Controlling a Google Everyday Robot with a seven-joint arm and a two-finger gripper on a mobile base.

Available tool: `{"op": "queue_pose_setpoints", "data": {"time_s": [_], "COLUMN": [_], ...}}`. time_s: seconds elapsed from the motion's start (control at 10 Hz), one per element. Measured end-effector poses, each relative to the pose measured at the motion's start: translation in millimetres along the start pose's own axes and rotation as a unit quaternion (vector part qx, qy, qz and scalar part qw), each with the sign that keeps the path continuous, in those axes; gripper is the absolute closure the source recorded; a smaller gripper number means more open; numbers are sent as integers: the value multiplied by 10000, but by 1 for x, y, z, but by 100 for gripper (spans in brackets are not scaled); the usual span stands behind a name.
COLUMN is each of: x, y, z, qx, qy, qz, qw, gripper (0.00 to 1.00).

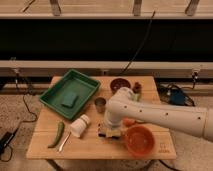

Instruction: Place eraser in table surface

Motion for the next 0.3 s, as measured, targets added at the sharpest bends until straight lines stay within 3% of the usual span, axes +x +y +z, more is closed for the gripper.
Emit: {"op": "queue_pose_setpoints", "data": {"time_s": [0.3], "x": [-1], "y": [0], "z": [0], "qx": [9], "qy": [-96], "qz": [-36], "qw": [9999], "gripper": [33]}}
